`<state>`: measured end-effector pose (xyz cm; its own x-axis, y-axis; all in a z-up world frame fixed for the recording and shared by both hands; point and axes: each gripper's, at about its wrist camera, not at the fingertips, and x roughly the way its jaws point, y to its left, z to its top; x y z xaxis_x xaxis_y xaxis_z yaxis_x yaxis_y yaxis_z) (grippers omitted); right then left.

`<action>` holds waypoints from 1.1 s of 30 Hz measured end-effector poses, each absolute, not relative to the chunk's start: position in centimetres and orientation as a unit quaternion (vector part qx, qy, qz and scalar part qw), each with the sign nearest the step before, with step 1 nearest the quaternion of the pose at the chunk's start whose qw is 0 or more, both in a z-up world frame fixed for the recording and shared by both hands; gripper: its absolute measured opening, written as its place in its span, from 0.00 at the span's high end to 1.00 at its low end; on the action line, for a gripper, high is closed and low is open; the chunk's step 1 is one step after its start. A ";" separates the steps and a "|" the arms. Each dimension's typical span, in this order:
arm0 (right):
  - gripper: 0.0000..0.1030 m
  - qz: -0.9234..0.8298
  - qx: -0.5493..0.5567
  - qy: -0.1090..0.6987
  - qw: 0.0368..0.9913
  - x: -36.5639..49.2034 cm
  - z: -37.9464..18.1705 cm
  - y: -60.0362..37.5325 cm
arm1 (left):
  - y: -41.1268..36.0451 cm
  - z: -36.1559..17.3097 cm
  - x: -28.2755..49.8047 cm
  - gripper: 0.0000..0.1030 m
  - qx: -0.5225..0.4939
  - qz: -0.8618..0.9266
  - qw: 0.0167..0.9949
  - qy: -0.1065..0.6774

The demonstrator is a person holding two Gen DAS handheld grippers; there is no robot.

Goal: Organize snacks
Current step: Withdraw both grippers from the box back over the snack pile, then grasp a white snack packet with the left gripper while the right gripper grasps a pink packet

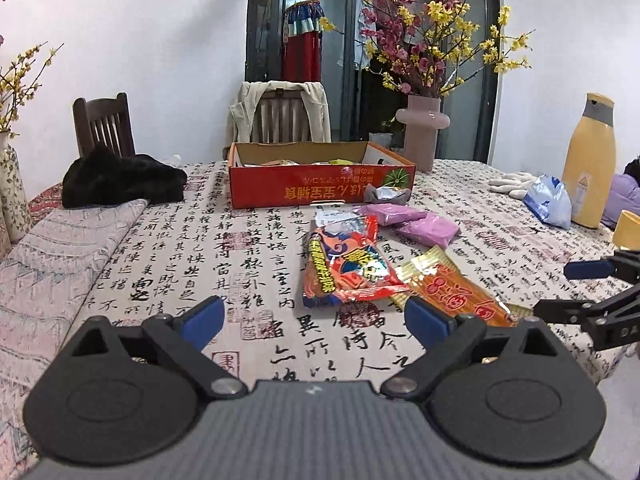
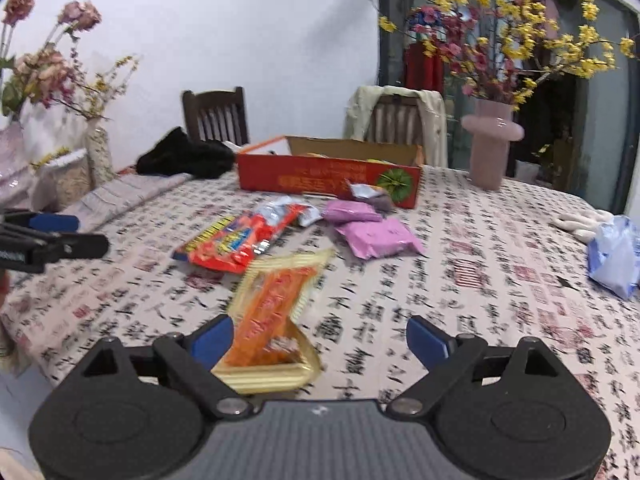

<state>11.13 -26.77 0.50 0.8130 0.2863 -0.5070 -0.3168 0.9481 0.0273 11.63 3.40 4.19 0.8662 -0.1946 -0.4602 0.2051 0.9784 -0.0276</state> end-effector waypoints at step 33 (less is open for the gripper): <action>0.12 0.170 -0.088 0.257 0.947 30.8 5.8 -28.3 | -4.8 2.2 39.9 0.14 0.090 -0.203 0.915 0.336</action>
